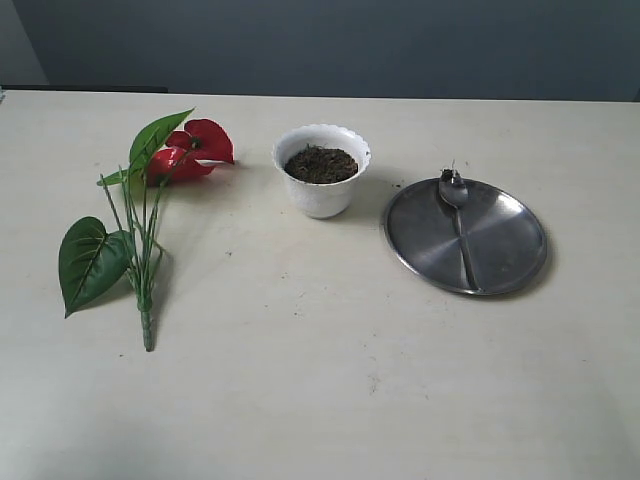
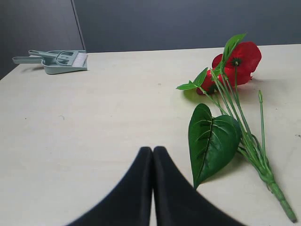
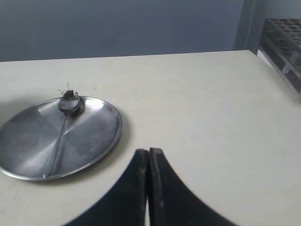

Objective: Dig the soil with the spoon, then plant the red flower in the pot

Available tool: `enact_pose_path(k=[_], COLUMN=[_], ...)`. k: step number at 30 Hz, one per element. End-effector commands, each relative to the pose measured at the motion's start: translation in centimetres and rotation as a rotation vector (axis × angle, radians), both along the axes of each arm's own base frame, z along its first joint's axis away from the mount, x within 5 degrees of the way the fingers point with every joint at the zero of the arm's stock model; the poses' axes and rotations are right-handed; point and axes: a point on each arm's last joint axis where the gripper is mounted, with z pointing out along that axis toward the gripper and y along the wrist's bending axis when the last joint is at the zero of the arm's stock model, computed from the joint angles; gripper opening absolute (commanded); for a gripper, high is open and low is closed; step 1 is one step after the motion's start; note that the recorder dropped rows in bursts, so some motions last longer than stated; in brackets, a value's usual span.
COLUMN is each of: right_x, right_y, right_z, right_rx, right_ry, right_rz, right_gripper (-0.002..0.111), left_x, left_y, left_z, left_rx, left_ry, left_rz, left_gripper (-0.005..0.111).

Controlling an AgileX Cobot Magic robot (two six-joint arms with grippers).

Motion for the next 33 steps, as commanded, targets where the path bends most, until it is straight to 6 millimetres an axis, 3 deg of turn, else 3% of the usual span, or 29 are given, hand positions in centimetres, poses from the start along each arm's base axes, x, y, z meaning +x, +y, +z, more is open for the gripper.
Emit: enact_pose_path(k=[1,26,28,33], right_x=[0.0,0.0,0.0,0.0], right_y=[0.0,0.0,0.0,0.0], right_z=[0.0,0.0,0.0,0.0], right_rx=[-0.007,-0.007,-0.007,-0.007], right_ry=[-0.006,-0.008,-0.008,-0.008], right_rz=[-0.004,-0.004,-0.004,-0.004], right_gripper=[-0.001,-0.001,-0.001,-0.001], left_x=[0.0,0.0,0.2,-0.4], left_y=[0.0,0.0,0.0,-0.1], left_z=[-0.1,0.1,1.2,5.7], left_rx=[0.002,0.002,0.008,0.065], left_ry=[-0.009,-0.024,-0.149,-0.658], left_rz=[-0.004,-0.005,-0.008,-0.008], left_gripper=[0.000,0.000,0.000,0.000])
